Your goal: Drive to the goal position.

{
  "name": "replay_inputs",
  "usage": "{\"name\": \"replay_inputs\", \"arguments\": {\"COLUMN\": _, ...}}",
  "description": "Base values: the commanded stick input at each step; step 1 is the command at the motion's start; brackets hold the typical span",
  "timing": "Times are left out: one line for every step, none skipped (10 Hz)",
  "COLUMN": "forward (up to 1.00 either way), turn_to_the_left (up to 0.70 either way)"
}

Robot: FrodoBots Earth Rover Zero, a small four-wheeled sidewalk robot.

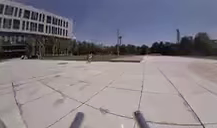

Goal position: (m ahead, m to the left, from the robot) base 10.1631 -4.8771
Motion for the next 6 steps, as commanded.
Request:
{"name": "replay_inputs", "arguments": {"forward": 0.85, "turn_to_the_left": 0.00}}
{"name": "replay_inputs", "arguments": {"forward": 0.85, "turn_to_the_left": 0.00}}
{"name": "replay_inputs", "arguments": {"forward": 0.85, "turn_to_the_left": 0.00}}
{"name": "replay_inputs", "arguments": {"forward": 0.85, "turn_to_the_left": 0.00}}
{"name": "replay_inputs", "arguments": {"forward": 0.85, "turn_to_the_left": 0.00}}
{"name": "replay_inputs", "arguments": {"forward": 0.85, "turn_to_the_left": 0.00}}
